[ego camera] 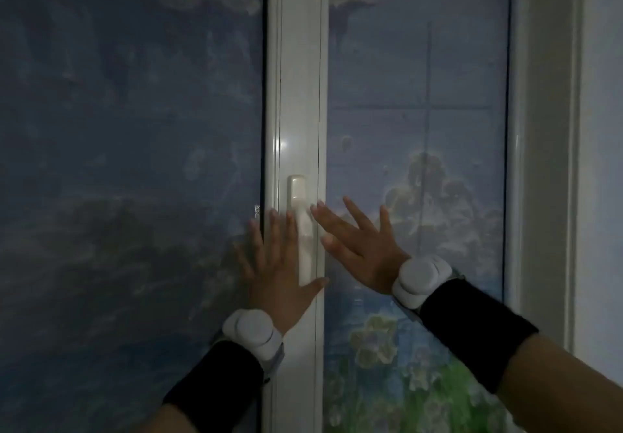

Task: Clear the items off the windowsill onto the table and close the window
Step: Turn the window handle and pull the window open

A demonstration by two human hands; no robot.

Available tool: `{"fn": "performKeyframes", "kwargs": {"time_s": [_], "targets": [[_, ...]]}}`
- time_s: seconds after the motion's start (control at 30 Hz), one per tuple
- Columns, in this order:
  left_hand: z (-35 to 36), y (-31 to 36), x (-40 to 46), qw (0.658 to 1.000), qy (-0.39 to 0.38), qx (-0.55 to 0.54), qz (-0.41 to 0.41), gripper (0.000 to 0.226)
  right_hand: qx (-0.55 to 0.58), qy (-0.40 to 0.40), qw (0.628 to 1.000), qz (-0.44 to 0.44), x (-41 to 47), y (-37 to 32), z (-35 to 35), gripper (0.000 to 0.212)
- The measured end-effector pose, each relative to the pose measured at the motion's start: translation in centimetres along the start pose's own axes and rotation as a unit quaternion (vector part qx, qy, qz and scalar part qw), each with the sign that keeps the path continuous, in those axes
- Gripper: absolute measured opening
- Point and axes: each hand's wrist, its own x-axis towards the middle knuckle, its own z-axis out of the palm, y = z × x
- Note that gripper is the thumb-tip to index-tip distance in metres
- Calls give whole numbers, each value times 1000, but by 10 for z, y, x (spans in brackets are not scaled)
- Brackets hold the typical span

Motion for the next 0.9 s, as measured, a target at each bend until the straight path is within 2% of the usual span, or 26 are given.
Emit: {"fn": "performKeyframes", "kwargs": {"time_s": [0.1,0.27,0.47,0.63,0.7,0.8,0.87,0.9], "targets": [[-2,1,2,1000,5,9,22,109,-31,2,999,-25,5,-4,-2,65],[2,-2,3,999,-19,-21,24,111,-38,3,999,-36,10,-4,-1,68],[-6,-18,8,997,8,-64,37,113,4,-20,1000,-20,8,-9,-6,72],[-16,-34,14,997,23,-32,65,107,23,-28,999,-9,9,-12,-8,70],[-16,-32,14,996,37,-59,63,94,26,-23,999,-10,9,-12,-9,71],[-11,-30,8,993,38,-74,82,59,33,-25,999,-9,10,-12,-8,74],[-11,-28,4,981,13,-192,41,36,46,-30,998,-6,11,-12,-8,75],[-11,-27,2,973,3,-230,31,34,49,-30,998,-5,12,-12,-8,75]]}}
